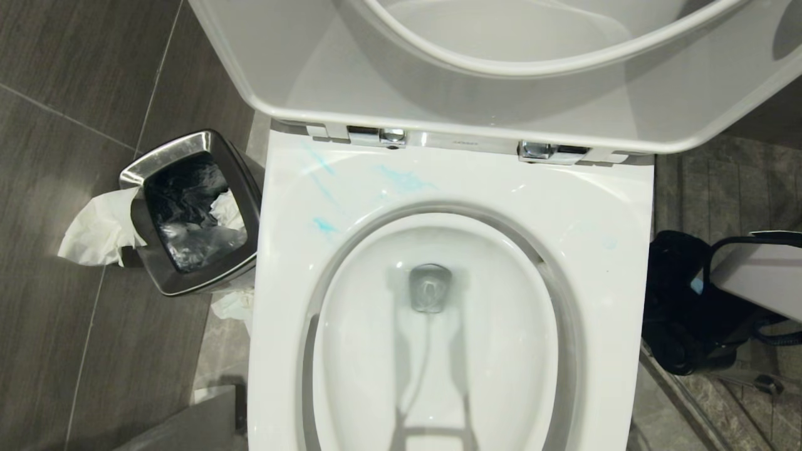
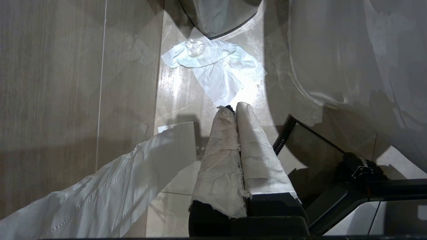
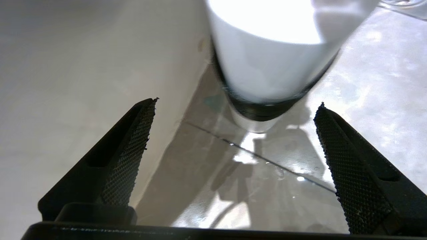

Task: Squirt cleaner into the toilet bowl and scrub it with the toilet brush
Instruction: Pour in the cleaning agent

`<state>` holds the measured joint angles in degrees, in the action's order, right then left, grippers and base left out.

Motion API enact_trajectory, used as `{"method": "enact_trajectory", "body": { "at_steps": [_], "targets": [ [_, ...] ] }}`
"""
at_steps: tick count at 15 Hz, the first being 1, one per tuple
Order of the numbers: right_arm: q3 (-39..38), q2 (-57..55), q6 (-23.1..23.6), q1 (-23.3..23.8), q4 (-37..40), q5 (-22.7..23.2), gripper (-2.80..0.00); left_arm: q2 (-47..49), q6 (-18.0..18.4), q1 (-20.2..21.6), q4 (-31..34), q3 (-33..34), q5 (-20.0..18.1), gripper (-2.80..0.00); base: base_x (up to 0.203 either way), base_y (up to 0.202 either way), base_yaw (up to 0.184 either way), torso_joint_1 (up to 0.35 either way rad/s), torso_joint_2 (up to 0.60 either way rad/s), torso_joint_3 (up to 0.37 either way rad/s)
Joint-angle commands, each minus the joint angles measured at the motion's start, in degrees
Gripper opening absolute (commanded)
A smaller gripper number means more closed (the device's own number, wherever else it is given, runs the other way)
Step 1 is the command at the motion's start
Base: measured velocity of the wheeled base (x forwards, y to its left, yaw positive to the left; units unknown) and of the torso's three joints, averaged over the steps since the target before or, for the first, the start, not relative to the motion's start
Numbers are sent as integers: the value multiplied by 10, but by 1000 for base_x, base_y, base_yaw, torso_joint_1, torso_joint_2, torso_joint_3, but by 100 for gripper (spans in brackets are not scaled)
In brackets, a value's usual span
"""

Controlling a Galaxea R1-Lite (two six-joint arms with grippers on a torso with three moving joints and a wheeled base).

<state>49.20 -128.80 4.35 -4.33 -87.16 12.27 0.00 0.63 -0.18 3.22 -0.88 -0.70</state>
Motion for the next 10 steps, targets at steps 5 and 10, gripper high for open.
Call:
{"method": "enact_trajectory", "body": {
  "at_steps": [5,10],
  "targets": [
    [45,-26,0,-1,-5,-1,0,1,0,0,0,0,0,-280,0,0,0,0,0,0],
    [80,-30,43,-8,-5,3,0,0,0,0,0,0,0,-280,0,0,0,0,0,0]
  ]
}}
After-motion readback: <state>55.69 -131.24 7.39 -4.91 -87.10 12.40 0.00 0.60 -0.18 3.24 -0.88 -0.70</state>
